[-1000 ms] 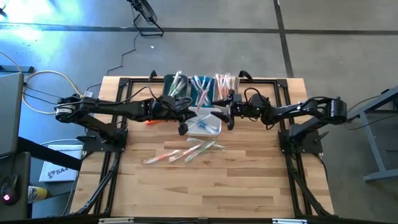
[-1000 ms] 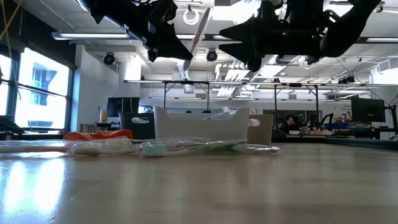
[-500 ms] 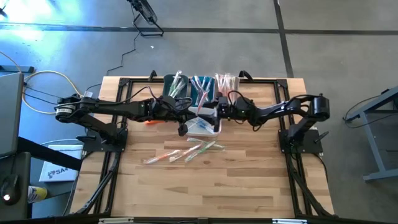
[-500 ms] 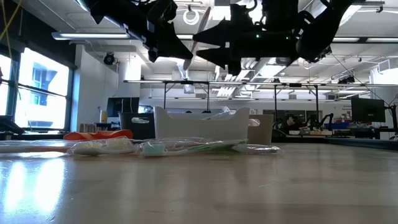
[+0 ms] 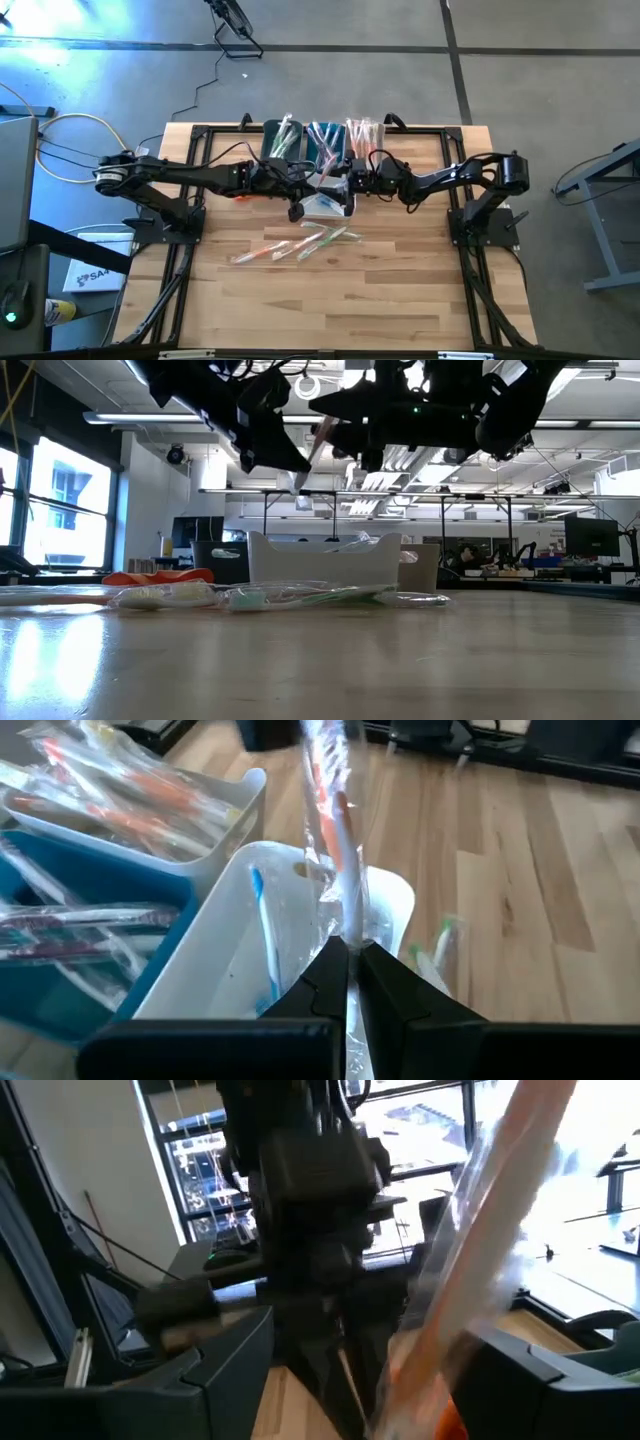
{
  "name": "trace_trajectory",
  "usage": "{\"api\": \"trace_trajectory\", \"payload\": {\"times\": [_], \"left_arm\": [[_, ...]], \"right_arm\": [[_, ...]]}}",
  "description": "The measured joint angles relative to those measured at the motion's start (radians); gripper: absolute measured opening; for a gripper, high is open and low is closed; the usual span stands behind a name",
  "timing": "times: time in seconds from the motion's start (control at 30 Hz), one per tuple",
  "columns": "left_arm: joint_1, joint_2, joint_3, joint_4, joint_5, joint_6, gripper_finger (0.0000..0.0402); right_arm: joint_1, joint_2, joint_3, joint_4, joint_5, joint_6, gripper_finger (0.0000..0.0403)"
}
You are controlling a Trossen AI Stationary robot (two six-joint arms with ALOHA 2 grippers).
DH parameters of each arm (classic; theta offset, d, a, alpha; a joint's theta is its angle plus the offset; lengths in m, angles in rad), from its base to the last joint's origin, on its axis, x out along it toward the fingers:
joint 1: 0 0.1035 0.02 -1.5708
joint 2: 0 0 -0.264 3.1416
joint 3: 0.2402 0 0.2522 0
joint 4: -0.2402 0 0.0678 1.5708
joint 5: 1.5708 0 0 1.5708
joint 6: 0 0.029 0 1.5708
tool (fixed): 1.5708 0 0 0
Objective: Pick & Place Toothbrushes
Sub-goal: Put the orange toothbrush into the gray bin
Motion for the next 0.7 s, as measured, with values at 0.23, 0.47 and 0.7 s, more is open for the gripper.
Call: {"api": "trace_trajectory", "payload": {"times": [0.23, 0.47, 0.7], "left_arm": [[-0.001, 0.020, 0.001, 0.055, 0.002, 0.000, 0.0007], [-0.001, 0.020, 0.001, 0.063, 0.002, 0.008, 0.0008], [-0.001, 0.020, 0.001, 0.062, 0.002, 0.009, 0.0008]], "right_arm": [[-0.002, 0.000, 0.000, -0.002, 0.000, -0.004, 0.0189], [-0.003, 0.000, 0.000, -0.010, 0.002, -0.029, 0.0119], [-0.003, 0.000, 0.000, -0.012, 0.005, -0.030, 0.0070]]}}
